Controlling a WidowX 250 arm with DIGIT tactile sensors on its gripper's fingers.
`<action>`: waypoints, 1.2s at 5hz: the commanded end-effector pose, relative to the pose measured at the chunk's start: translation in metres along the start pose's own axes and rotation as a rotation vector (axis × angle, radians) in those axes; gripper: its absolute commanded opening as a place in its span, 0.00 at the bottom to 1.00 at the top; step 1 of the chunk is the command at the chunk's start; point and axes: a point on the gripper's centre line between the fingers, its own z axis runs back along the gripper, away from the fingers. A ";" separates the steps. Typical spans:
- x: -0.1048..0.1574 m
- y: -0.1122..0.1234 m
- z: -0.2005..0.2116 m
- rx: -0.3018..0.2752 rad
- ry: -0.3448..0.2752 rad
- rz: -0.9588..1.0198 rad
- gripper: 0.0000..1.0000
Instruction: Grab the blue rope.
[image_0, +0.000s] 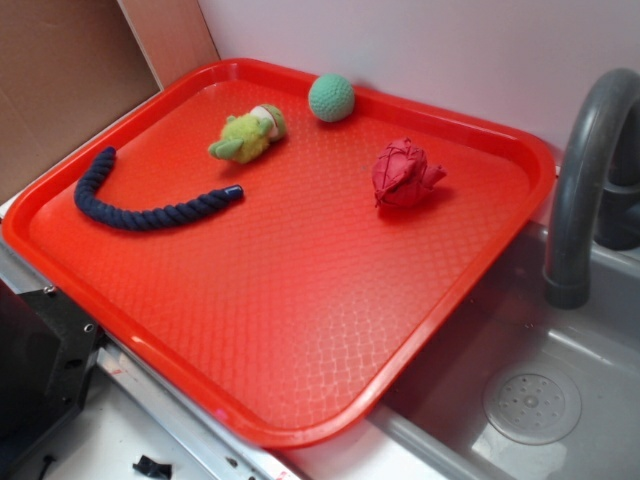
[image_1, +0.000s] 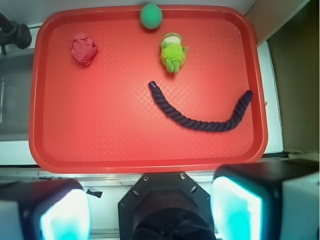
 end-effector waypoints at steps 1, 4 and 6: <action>0.000 0.000 0.000 0.000 0.000 0.000 1.00; 0.010 0.018 -0.039 0.000 -0.139 0.706 1.00; 0.023 0.053 -0.110 0.029 -0.065 1.216 1.00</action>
